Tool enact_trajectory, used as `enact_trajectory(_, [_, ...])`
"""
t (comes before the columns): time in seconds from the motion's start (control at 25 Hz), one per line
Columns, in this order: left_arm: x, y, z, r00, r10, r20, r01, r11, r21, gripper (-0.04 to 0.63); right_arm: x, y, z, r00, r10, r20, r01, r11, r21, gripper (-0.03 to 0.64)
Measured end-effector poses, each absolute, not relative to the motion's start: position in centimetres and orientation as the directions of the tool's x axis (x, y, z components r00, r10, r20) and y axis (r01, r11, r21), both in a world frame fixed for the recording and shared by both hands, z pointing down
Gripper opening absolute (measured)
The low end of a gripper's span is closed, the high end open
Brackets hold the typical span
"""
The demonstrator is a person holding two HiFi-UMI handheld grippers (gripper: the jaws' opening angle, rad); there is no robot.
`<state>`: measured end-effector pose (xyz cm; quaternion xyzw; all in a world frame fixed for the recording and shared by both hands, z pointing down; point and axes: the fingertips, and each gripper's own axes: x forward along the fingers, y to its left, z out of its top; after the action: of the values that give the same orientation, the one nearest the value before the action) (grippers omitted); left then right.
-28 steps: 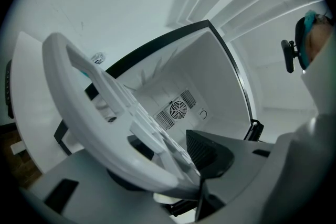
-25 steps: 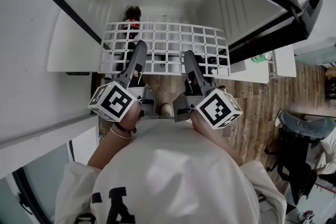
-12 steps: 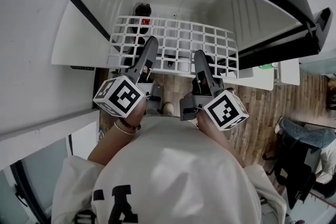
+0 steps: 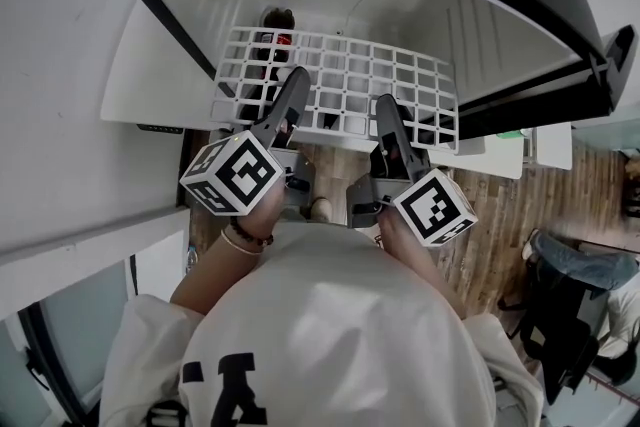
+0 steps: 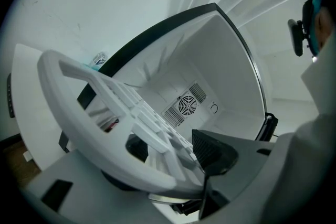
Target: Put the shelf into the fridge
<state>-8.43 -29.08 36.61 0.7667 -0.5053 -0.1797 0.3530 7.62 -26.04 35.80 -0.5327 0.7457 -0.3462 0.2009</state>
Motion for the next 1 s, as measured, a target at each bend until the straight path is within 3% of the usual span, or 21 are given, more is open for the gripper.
enact_trajectory(1.0, [-8.3, -30.9, 36.8, 0.429, -0.9, 0.074, -0.64, -0.245, 0.728, 0.255, 8.0, -27.7, 36.5, -0.333, -0.938, 0.097, -0.638, 0.148, -0.756, 0.14])
